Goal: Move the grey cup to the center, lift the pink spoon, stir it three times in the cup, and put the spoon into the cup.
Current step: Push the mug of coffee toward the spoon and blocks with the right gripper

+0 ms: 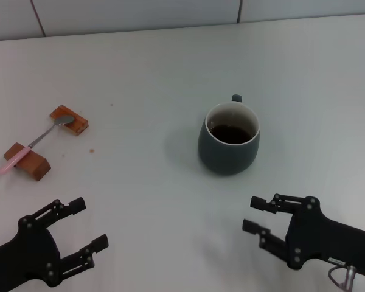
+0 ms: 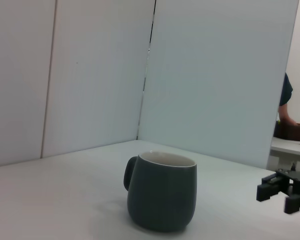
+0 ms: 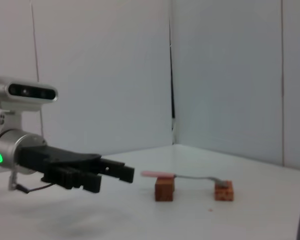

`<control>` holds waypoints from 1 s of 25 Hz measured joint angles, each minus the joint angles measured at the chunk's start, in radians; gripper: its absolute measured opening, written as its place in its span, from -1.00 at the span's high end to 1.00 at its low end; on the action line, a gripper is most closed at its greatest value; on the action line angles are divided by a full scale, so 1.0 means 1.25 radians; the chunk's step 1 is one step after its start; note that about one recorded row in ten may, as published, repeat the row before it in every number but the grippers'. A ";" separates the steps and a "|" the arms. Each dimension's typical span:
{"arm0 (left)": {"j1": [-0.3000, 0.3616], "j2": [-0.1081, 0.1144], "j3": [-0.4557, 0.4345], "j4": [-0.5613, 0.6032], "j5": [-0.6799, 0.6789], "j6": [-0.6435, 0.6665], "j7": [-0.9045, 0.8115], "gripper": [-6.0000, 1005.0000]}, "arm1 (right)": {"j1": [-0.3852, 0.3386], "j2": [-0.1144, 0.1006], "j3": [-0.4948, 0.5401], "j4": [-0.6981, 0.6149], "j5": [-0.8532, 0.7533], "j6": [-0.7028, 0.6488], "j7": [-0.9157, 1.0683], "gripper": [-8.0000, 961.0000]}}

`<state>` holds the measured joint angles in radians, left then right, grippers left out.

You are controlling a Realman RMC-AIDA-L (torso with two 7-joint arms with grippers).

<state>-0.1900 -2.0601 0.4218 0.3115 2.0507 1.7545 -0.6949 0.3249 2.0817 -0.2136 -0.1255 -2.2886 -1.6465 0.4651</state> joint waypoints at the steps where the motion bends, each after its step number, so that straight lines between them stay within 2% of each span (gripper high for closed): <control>1: -0.001 0.000 0.000 0.000 0.000 0.000 0.000 -0.58 | -0.002 0.000 0.016 0.004 0.000 -0.005 -0.008 -0.20; 6: -0.001 0.001 -0.001 0.000 -0.002 0.000 -0.001 -0.57 | -0.039 0.000 0.166 0.023 0.001 -0.079 -0.094 -0.02; 11: -0.004 0.001 -0.001 0.000 -0.003 0.000 -0.001 -0.57 | -0.079 0.001 0.370 0.039 0.002 -0.128 -0.143 0.41; 12: -0.004 0.001 -0.001 0.000 -0.003 0.000 -0.001 -0.57 | -0.083 0.001 0.412 0.041 0.003 -0.125 -0.144 0.57; 14: -0.005 0.001 -0.001 0.000 -0.003 0.000 -0.001 -0.57 | -0.086 0.003 0.485 0.049 0.004 -0.101 -0.144 0.88; 15: -0.006 0.001 -0.001 0.000 -0.004 0.000 -0.001 -0.57 | -0.081 0.003 0.523 0.061 0.006 -0.043 -0.147 0.89; 16: -0.006 0.001 -0.001 0.000 -0.004 0.000 -0.001 -0.57 | -0.081 0.003 0.523 0.061 0.006 -0.043 -0.147 0.90; 17: -0.006 0.001 -0.001 0.000 -0.004 0.000 -0.001 -0.57 | -0.070 0.003 0.541 0.075 0.007 0.023 -0.162 0.91; 19: -0.006 0.001 -0.001 0.000 -0.004 0.001 -0.001 -0.57 | -0.063 0.004 0.546 0.086 0.007 0.057 -0.179 0.93; 20: -0.006 0.001 -0.001 0.000 -0.004 0.002 -0.002 -0.57 | -0.051 0.004 0.546 0.114 0.007 0.119 -0.234 0.93; 21: -0.006 0.001 -0.001 0.000 -0.004 0.002 -0.002 -0.57 | -0.051 0.004 0.546 0.114 0.007 0.119 -0.234 0.93; 22: -0.006 0.001 -0.002 0.000 -0.004 0.002 -0.002 -0.57 | -0.039 0.004 0.541 0.138 0.005 0.170 -0.285 0.93; 25: -0.006 0.001 -0.003 0.000 -0.004 0.001 -0.002 -0.56 | -0.021 0.004 0.533 0.160 0.001 0.228 -0.340 0.93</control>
<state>-0.1979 -2.0586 0.4185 0.3113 2.0460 1.7561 -0.6978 0.2988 2.0861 0.4530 0.0743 -2.2876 -1.3618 0.0407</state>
